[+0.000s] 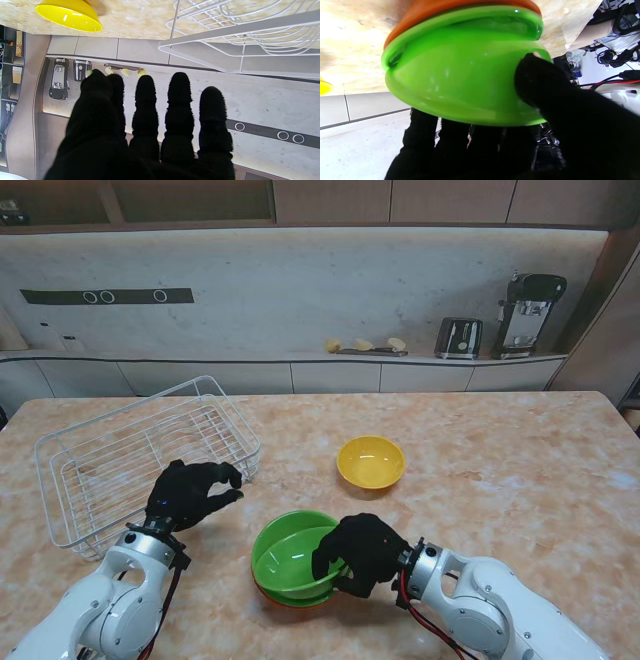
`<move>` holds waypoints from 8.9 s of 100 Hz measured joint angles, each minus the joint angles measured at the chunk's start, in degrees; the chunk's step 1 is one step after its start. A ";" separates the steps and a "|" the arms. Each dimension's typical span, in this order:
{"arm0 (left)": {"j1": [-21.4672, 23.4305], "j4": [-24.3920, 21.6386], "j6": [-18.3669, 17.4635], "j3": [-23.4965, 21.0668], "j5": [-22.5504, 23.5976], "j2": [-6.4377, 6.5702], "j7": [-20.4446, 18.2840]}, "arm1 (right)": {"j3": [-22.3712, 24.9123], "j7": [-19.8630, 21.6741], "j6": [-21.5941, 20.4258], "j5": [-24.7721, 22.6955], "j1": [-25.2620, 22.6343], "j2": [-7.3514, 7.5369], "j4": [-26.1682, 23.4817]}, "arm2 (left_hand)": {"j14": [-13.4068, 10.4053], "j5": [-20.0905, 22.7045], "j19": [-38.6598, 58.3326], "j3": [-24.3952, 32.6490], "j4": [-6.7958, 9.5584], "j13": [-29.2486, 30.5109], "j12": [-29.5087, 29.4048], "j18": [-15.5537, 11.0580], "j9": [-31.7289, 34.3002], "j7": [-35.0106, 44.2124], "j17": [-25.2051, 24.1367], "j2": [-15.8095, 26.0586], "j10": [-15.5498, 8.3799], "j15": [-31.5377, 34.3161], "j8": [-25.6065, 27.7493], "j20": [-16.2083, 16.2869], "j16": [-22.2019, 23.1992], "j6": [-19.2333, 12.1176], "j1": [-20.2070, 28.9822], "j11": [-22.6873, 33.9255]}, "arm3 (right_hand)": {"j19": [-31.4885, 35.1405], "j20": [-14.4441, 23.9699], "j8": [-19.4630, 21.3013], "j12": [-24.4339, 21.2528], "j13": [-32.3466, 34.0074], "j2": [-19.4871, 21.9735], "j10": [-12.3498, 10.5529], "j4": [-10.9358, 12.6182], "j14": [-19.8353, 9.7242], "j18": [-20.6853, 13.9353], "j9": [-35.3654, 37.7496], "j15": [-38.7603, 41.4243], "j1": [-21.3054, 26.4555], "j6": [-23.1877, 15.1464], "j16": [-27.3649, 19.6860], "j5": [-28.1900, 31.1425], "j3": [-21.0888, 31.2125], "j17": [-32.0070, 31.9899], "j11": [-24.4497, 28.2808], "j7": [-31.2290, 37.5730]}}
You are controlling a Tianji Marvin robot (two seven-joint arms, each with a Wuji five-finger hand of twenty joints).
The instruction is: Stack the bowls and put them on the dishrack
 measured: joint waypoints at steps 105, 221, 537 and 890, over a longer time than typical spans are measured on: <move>-0.09 0.02 -0.04 0.12 -0.02 0.00 -0.14 | 3.35 -3.92 4.79 -1.27 -2.93 -0.22 -2.22 | 0.01 0.00 0.00 0.00 0.00 0.00 0.00 0.03 0.00 0.00 0.00 0.01 0.00 0.00 0.00 0.00 0.00 0.00 0.00 0.00 | -6.01 -0.27 4.86 -11.72 -7.74 25.71 1.49 12.23 2.26 11.03 -10.06 -11.35 -19.92 1.81 -7.66 -8.00 -31.95 -11.91 -2.51 -11.55; -0.18 0.03 -0.03 0.18 -0.09 0.00 -0.31 | 6.58 -8.86 29.73 -3.79 4.38 -1.63 5.92 | 0.01 0.00 0.00 0.00 0.00 0.00 0.00 0.05 0.00 0.00 0.00 0.01 0.00 0.00 0.00 0.00 0.00 0.00 0.00 0.00 | -5.13 -1.66 2.08 -12.79 -7.58 24.12 3.09 12.76 2.40 11.07 -12.61 -11.33 -16.93 6.83 -8.34 -8.78 -31.00 -9.60 -3.71 -12.23; -0.17 -0.03 0.06 0.15 -0.13 0.00 -0.44 | -16.53 -10.43 45.04 28.42 35.61 -12.43 48.81 | 0.01 0.01 0.00 0.00 0.00 0.00 0.00 0.09 0.00 -0.01 0.00 0.01 0.00 0.00 0.00 0.00 0.00 0.00 0.00 0.00 | 18.43 -1.41 19.96 9.59 10.25 8.96 4.27 5.26 -1.68 3.38 -5.49 29.83 11.17 10.54 2.70 -4.09 -23.69 19.20 23.36 6.55; 0.30 -0.01 -0.52 -0.19 0.36 -0.06 1.32 | -7.72 7.77 26.64 35.12 14.52 -4.87 7.64 | 0.02 0.01 0.00 0.00 0.00 0.00 0.00 0.11 0.00 -0.01 0.00 0.01 0.00 0.00 0.00 0.00 0.00 0.00 0.00 -0.01 | 19.93 8.79 33.96 10.83 16.10 5.84 4.64 10.41 -2.18 1.49 0.54 29.79 15.78 7.67 11.25 4.55 -24.99 25.42 17.71 23.29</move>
